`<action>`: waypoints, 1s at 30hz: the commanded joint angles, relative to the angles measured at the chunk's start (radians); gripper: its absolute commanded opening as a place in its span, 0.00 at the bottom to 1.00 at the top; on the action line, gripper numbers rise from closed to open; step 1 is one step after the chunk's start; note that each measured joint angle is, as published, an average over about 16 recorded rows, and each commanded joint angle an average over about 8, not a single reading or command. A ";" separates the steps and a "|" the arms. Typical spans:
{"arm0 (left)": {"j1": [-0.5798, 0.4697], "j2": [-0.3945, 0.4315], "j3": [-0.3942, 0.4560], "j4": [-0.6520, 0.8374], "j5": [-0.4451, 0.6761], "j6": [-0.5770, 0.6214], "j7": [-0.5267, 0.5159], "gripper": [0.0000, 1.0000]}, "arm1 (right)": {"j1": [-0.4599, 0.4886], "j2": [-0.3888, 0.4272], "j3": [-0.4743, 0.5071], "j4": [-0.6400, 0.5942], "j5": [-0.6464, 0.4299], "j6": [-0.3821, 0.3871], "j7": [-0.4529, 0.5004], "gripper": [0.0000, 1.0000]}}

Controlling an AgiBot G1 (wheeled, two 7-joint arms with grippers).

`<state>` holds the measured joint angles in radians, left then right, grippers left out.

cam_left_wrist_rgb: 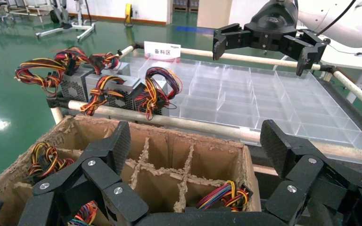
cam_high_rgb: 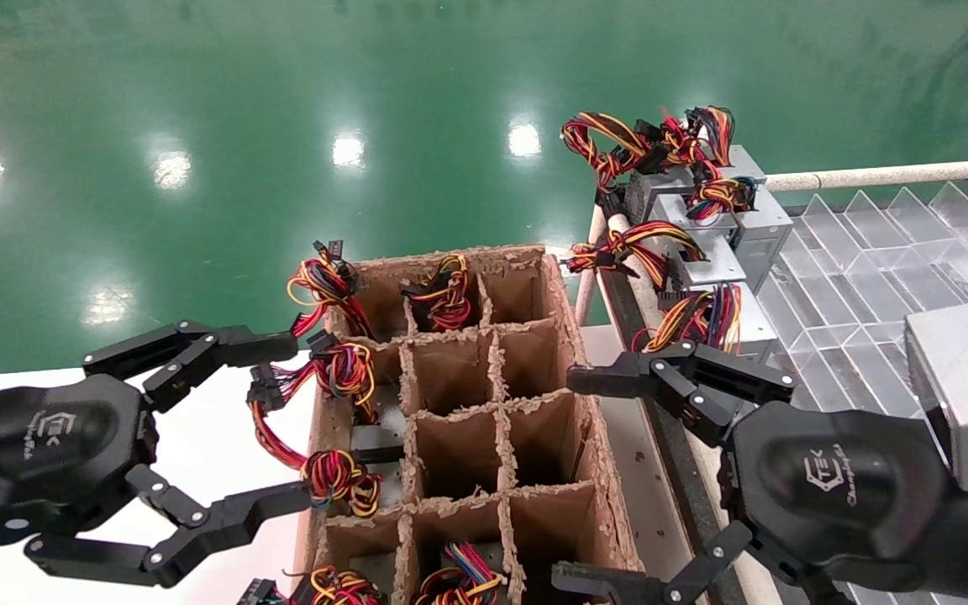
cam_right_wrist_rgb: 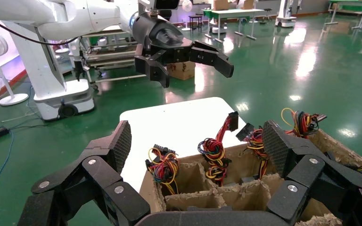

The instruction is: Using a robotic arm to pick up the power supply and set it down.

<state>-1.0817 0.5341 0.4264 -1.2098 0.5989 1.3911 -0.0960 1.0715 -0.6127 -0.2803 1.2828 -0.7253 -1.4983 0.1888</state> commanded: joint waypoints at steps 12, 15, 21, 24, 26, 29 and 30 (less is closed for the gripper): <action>0.000 0.000 0.000 0.000 0.000 0.000 0.000 1.00 | 0.002 0.001 0.000 0.001 -0.004 0.002 -0.001 1.00; 0.000 0.000 0.000 0.000 0.000 0.000 0.000 1.00 | 0.002 0.001 0.000 0.001 -0.004 0.002 -0.001 1.00; 0.000 0.000 0.000 0.000 0.000 0.000 0.000 1.00 | 0.002 0.002 0.001 0.001 -0.005 0.002 -0.001 1.00; 0.000 0.000 0.000 0.000 0.000 0.000 0.000 1.00 | 0.003 0.002 0.001 0.001 -0.005 0.003 -0.001 1.00; 0.000 0.000 0.000 0.000 0.000 0.000 0.000 1.00 | 0.003 0.002 0.001 0.001 -0.005 0.003 -0.001 1.00; 0.000 0.000 0.000 0.000 0.000 0.000 0.000 1.00 | 0.003 0.002 0.001 0.001 -0.005 0.003 -0.001 1.00; 0.000 0.000 0.000 0.000 0.000 0.000 0.000 1.00 | 0.003 0.002 0.001 0.001 -0.005 0.003 -0.001 1.00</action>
<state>-1.0817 0.5341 0.4264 -1.2098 0.5989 1.3911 -0.0960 1.0744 -0.6109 -0.2795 1.2841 -0.7307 -1.4952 0.1875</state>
